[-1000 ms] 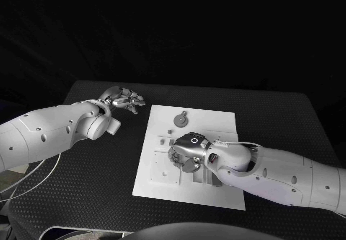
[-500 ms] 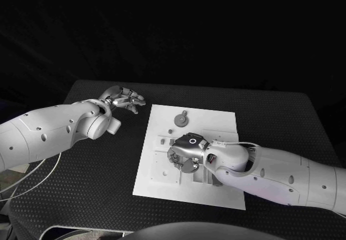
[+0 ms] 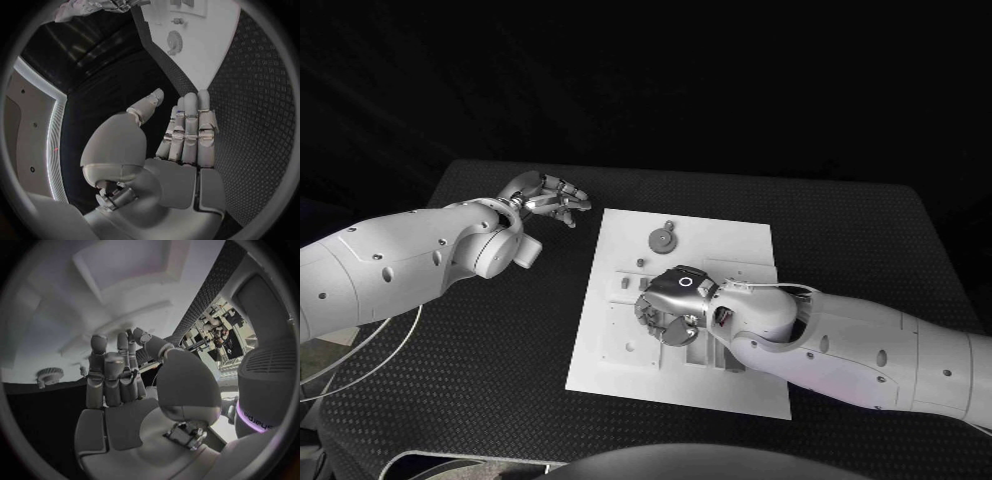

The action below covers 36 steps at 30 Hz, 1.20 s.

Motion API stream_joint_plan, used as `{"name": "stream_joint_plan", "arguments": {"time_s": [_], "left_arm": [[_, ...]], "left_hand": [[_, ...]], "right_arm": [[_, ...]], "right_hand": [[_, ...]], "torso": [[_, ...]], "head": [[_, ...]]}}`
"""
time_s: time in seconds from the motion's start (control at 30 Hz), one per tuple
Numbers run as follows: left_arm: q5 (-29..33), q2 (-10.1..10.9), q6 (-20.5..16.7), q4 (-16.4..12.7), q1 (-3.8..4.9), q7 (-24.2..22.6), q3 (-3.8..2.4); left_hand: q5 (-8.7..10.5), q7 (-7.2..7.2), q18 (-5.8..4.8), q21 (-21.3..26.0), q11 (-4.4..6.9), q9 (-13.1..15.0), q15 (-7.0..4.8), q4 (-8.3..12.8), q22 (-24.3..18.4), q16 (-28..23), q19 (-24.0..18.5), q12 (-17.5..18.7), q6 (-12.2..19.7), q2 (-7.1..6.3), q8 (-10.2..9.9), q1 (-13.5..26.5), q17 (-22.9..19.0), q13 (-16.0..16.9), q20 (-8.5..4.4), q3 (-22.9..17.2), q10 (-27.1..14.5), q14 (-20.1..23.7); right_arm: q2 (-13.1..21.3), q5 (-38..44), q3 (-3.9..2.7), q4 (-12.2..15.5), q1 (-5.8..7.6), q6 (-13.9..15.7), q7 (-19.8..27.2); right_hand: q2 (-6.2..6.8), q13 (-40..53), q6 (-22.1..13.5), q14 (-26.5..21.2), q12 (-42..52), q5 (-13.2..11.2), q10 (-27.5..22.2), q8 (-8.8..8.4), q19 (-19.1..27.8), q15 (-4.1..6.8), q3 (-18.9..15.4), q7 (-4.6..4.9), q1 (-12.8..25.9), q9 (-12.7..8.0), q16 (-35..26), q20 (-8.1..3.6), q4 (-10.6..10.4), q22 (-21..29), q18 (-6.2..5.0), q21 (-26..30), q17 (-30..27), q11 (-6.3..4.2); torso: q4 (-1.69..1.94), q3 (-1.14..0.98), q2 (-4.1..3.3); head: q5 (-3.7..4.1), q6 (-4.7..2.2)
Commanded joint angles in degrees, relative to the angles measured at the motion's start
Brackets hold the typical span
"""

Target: Assemble the parts on the task board

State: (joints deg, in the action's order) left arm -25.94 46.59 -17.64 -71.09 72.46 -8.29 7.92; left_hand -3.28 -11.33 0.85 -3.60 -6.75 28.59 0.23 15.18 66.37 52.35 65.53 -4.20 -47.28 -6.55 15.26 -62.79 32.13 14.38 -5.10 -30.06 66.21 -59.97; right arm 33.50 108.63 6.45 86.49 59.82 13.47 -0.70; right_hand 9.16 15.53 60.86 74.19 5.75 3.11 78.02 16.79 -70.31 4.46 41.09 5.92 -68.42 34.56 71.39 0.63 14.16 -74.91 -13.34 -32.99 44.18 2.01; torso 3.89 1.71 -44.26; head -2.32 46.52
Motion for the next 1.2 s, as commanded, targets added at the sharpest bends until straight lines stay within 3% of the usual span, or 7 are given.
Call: {"name": "stream_joint_plan", "arguments": {"time_s": [0.03,0.23,0.47,0.57,0.63,0.73,1.2], "left_arm": [[-0.15,0.02,-0.01,-0.17,0.07,-0.31,-0.05],[-0.26,0.03,-0.01,-0.18,0.07,-0.26,-0.05],[-0.28,0.07,-0.09,-0.11,0.07,-0.22,-0.05],[-0.28,0.10,-0.12,-0.13,0.06,-0.21,-0.05],[-0.28,0.09,-0.12,-0.12,0.06,-0.20,-0.05],[-0.28,0.08,-0.16,-0.14,0.06,-0.24,-0.05],[-0.28,-0.01,-0.23,0.20,0.06,-0.28,-0.05]], "left_hand": [[0.28,-0.04,1.16,-0.28,0.06,-0.05,0.18,0.06,-0.06,-0.35,0.31,0.20,0.48,0.31,0.28,-0.19,0.07,0.08,-0.10,0.21,-0.36,-0.41],[0.28,-0.04,1.16,-0.28,0.06,-0.05,0.18,0.07,-0.07,-0.35,0.31,0.20,0.48,0.30,0.28,-0.19,0.07,0.08,-0.10,0.21,-0.37,-0.40],[0.28,-0.04,1.16,-0.28,0.06,-0.05,0.18,0.07,-0.08,-0.36,0.30,0.20,0.49,0.28,0.29,-0.18,0.07,0.10,-0.09,0.22,-0.37,-0.40],[0.28,-0.05,1.16,-0.28,0.06,-0.05,0.19,0.06,-0.09,-0.37,0.29,0.20,0.51,0.27,0.29,-0.18,0.07,0.10,-0.09,0.23,-0.38,-0.39],[0.28,-0.05,1.15,-0.27,0.05,-0.06,0.19,0.07,-0.10,-0.38,0.28,0.20,0.51,0.26,0.29,-0.18,0.07,0.11,-0.09,0.23,-0.38,-0.38],[0.28,-0.05,1.15,-0.27,0.05,-0.06,0.19,0.06,-0.11,-0.39,0.27,0.20,0.52,0.25,0.29,-0.18,0.07,0.12,-0.08,0.23,-0.39,-0.37],[0.28,-0.06,1.14,-0.27,0.05,-0.06,0.20,0.03,-0.13,-0.41,0.26,0.19,0.54,0.23,0.31,-0.14,0.07,0.14,-0.07,0.25,-0.38,-0.36]], "right_arm": [[0.16,0.11,0.34,-0.33,-0.29,-3.07,-0.09],[0.21,-0.55,0.34,-0.57,-0.29,-1.86,-0.25],[0.33,-1.33,0.35,-0.78,-0.28,0.09,-0.53],[0.35,-1.90,0.35,-0.83,-0.28,1.50,-0.36],[0.35,-2.16,0.35,-0.87,-0.28,2.32,-0.28],[0.44,-2.15,0.35,-0.79,-0.28,2.89,-0.45],[3.13,-2.23,0.34,1.55,0.28,3.93,-0.96]], "right_hand": [[0.14,0.17,0.42,-0.29,0.24,0.32,0.49,0.30,0.16,0.09,0.11,-0.06,-0.39,0.18,0.16,0.01,-0.21,-1.35,-1.66,-0.40,-0.05,-0.20],[0.72,0.29,-0.05,-0.36,-0.13,0.32,-0.03,-0.03,0.26,-0.05,-0.34,0.11,0.64,0.21,0.12,0.09,-0.78,-1.31,-1.66,-0.48,-0.10,-0.04],[2.55,0.18,-3.19,-0.39,-1.60,0.33,-2.73,-1.84,0.41,-1.17,-0.32,1.38,1.18,-0.28,0.29,0.08,-1.52,-1.28,-1.66,-0.55,-0.10,1.13],[3.47,-0.15,-6.00,-0.64,-2.07,0.34,-4.83,-3.41,0.57,-1.86,-0.23,2.62,1.22,-0.97,0.28,0.11,-1.69,-1.25,-1.66,-0.49,-0.10,1.83],[3.47,-0.15,-6.00,-0.64,-2.07,0.34,-4.83,-3.41,0.57,-1.86,-0.23,2.62,1.22,-0.97,0.28,0.11,-1.69,-1.25,-1.66,-0.49,-0.10,1.83],[4.94,-1.32,-9.93,-1.04,-2.18,0.33,-9.70,-5.56,0.77,-3.34,-0.03,4.50,1.08,-2.11,0.59,0.23,-2.09,-1.25,-1.66,-0.41,0.11,3.38],[6.19,-1.87,-10.90,-1.39,-1.99,0.30,-11.50,-5.85,0.84,-3.97,-0.25,4.91,1.12,-2.69,1.10,0.32,-3.19,-1.29,-1.66,-0.58,0.30,4.00]], "torso": [[0.01,-0.01,-0.02],[-0.02,-0.02,-0.03],[0.00,-0.03,0.00],[-0.01,0.00,-0.02],[-0.01,0.00,-0.02],[0.01,0.02,-0.02],[0.07,0.03,0.10]], "head": [[0.02,0.09],[0.06,0.04],[0.12,0.07],[0.22,0.00],[0.22,0.00],[0.25,-0.02],[0.45,-0.13]]}}
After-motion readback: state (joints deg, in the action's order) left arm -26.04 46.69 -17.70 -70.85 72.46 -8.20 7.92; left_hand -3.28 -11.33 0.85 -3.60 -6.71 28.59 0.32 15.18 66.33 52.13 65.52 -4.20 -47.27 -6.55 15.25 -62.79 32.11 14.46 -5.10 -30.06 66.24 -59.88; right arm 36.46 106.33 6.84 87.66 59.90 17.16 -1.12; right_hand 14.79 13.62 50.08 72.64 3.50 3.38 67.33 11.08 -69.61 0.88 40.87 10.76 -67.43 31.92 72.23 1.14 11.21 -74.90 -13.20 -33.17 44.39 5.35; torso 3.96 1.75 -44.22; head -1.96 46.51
